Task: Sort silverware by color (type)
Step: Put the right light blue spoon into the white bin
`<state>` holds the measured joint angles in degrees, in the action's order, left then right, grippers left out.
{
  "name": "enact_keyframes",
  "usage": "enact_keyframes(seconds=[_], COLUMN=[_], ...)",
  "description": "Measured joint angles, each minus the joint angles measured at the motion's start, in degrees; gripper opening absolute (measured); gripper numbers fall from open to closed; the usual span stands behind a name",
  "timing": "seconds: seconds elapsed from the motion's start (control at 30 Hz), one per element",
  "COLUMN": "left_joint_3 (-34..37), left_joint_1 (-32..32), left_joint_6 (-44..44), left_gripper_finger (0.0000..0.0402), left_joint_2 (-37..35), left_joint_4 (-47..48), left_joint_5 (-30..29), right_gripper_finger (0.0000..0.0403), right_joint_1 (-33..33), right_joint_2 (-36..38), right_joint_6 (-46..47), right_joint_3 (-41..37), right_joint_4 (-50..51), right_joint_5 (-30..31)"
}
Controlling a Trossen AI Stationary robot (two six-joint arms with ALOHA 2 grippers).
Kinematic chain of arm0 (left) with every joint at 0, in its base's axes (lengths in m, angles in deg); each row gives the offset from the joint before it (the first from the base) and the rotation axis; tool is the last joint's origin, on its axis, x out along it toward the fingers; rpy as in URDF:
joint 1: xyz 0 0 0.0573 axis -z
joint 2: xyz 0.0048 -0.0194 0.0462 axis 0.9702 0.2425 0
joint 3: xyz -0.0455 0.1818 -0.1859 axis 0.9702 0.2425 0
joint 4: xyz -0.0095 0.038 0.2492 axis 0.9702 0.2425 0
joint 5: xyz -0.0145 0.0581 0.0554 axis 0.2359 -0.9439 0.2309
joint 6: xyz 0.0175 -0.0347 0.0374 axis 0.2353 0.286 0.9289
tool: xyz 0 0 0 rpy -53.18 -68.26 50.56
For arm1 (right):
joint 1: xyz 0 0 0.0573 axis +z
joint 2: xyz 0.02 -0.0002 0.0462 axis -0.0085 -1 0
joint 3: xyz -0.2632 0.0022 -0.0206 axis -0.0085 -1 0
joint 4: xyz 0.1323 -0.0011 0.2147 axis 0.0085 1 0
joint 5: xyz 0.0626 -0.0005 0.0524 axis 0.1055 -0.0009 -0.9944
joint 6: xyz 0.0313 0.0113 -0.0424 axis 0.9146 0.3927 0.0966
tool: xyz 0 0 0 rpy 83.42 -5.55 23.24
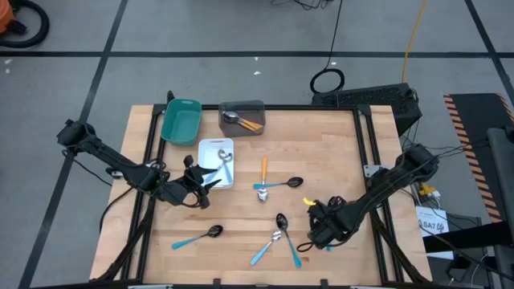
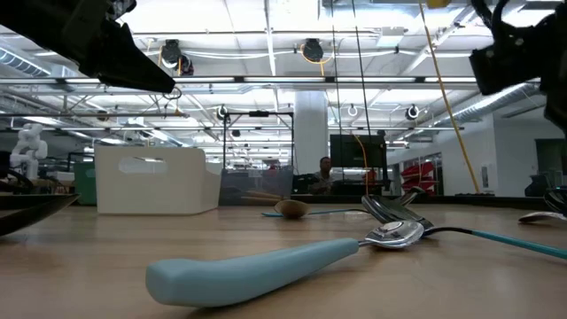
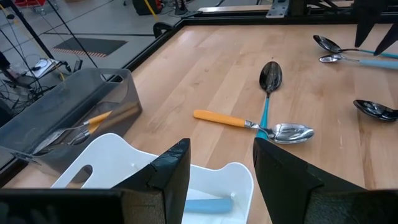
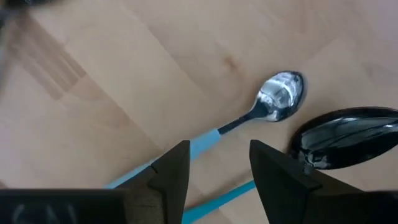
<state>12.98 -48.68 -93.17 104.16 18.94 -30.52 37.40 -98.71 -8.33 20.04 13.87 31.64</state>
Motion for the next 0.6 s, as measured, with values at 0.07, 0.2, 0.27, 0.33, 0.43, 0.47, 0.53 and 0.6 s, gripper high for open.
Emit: enact_keyframes(seconds=[0.07, 0.2, 0.27, 0.33, 0.43, 0.47, 0.53, 0.6], left_joint_3=[0.00, 0.00, 0.00, 0.00, 0.00, 0.00, 0.00, -0.02], left_joint_1=[0.00, 0.00, 0.00, 0.00, 0.00, 0.00, 0.00, 0.00], left_joint_6=[0.00, 0.00, 0.00, 0.02, 0.00, 0.00, 0.00, 0.00], left_gripper_finger=[0.0175, 0.0175, 0.0175, 0.0175, 0.0175, 0.0175, 0.0175, 0.0175], left_joint_2=[0.00, 0.00, 0.00, 0.00, 0.00, 0.00, 0.00, 0.00], left_joint_4=[0.03, 0.34, 0.34, 0.34, 0.36, 0.29, 0.07, -0.34], left_joint_5=[0.00, 0.00, -0.02, -0.02, -0.02, -0.02, -0.03, -0.02], right_gripper_finger=[0.0160, 0.0160, 0.0160, 0.0160, 0.0160, 0.0160, 0.0160, 0.0160], right_joint_1=[-0.14, -0.17, -0.17, -0.17, -0.17, -0.17, -0.38, -0.53], right_joint_2=[-1.16, -3.33, -4.19, -5.20, -6.46, -6.79, -7.65, -8.46], right_joint_6=[-0.77, -1.05, -1.40, -1.68, -2.27, -2.39, -2.85, -3.39], right_joint_3=[0.00, 0.00, 0.15, 0.15, 0.09, 0.12, 0.22, 0.22], right_joint_4=[-0.81, -1.00, -1.73, -2.99, -5.02, -5.46, -5.78, -5.93], right_joint_5=[-0.61, -0.38, -0.16, 0.26, 1.07, 1.35, 2.16, 2.34])
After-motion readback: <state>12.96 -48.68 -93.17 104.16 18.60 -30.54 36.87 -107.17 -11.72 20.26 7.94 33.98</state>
